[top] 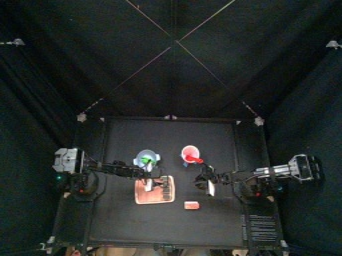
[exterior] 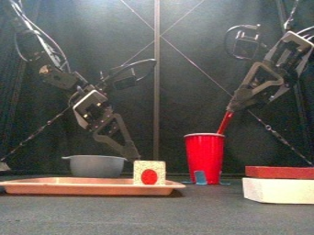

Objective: Grab green sushi piece

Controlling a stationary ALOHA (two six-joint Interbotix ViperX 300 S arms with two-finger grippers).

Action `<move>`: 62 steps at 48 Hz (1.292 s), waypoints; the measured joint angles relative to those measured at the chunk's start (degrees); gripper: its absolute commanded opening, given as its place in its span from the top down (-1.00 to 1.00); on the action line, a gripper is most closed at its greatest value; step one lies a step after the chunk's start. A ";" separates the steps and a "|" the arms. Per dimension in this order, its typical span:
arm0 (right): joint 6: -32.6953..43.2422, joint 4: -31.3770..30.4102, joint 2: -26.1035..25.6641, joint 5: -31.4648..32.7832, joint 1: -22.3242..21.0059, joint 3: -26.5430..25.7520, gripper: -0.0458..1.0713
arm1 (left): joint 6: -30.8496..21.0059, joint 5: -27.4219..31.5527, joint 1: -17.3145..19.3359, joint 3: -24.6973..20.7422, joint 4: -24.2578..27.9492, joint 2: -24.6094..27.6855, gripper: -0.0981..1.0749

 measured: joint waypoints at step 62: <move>0.00 0.00 0.88 -0.09 0.00 0.00 -0.32 | 0.09 0.09 1.14 -1.85 0.44 2.90 -0.62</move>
